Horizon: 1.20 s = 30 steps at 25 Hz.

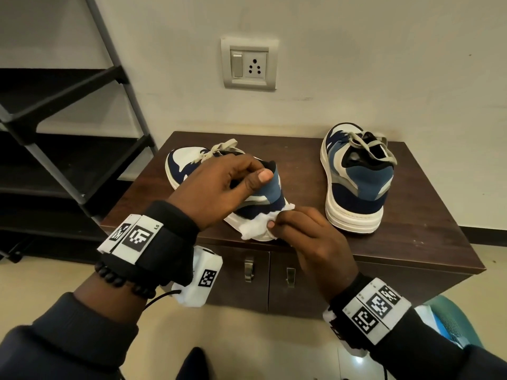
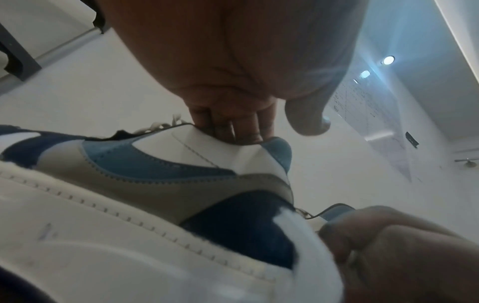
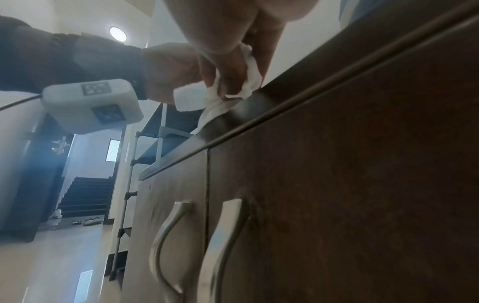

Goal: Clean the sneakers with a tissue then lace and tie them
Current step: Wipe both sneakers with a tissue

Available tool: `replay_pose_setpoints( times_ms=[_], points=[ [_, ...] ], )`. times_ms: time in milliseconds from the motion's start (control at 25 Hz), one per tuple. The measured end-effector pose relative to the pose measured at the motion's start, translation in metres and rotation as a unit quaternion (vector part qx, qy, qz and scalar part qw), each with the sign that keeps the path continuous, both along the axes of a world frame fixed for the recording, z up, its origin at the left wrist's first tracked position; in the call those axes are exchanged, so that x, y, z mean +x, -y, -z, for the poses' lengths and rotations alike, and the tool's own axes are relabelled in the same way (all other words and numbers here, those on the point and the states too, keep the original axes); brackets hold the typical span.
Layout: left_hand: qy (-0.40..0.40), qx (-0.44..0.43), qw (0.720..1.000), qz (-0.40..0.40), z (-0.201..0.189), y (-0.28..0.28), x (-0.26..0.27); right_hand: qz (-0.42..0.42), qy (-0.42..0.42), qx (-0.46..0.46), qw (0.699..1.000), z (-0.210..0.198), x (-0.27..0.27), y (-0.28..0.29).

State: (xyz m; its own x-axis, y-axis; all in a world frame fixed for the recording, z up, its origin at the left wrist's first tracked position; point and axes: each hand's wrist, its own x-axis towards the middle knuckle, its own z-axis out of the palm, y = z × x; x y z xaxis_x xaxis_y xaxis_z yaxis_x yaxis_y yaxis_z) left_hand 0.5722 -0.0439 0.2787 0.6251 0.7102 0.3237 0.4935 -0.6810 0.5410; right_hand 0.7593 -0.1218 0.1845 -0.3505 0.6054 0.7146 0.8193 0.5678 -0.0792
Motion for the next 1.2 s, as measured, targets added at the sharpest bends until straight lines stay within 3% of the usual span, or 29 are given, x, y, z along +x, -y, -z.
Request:
replay_pose_setpoints(
  times_ms=[200,360,480,600,720,880,1080,1200],
  points=[
    [-0.034,0.069,0.997,-0.005,0.005,-0.006,0.002,-0.037,0.015,-0.054,0.998,-0.002,0.010,0.000],
    [-0.018,0.077,0.997,-0.020,0.004,-0.010,-0.006,-0.029,0.053,-0.086,0.994,0.011,0.017,0.003],
    [-0.048,0.067,0.997,-0.011,-0.003,-0.013,-0.023,-0.014,-0.053,-0.030,0.998,-0.013,0.011,0.002],
    [-0.006,-0.008,1.000,0.005,-0.004,-0.010,-0.026,-0.022,-0.154,0.063,0.986,-0.053,-0.007,-0.010],
    [0.066,-0.090,0.994,-0.017,-0.001,-0.003,-0.023,-0.027,-0.107,0.080,0.991,-0.055,-0.033,-0.025],
    [0.054,-0.117,0.990,-0.057,-0.002,-0.001,-0.024,-0.024,0.004,-0.001,1.000,-0.007,-0.033,-0.008],
    [0.034,-0.081,0.996,-0.024,-0.003,-0.006,-0.021,0.004,-0.159,0.044,0.986,-0.049,-0.030,-0.020],
    [0.012,-0.060,0.997,-0.036,-0.002,-0.004,-0.022,0.003,-0.098,0.021,0.995,-0.029,-0.044,-0.018]
  ],
)
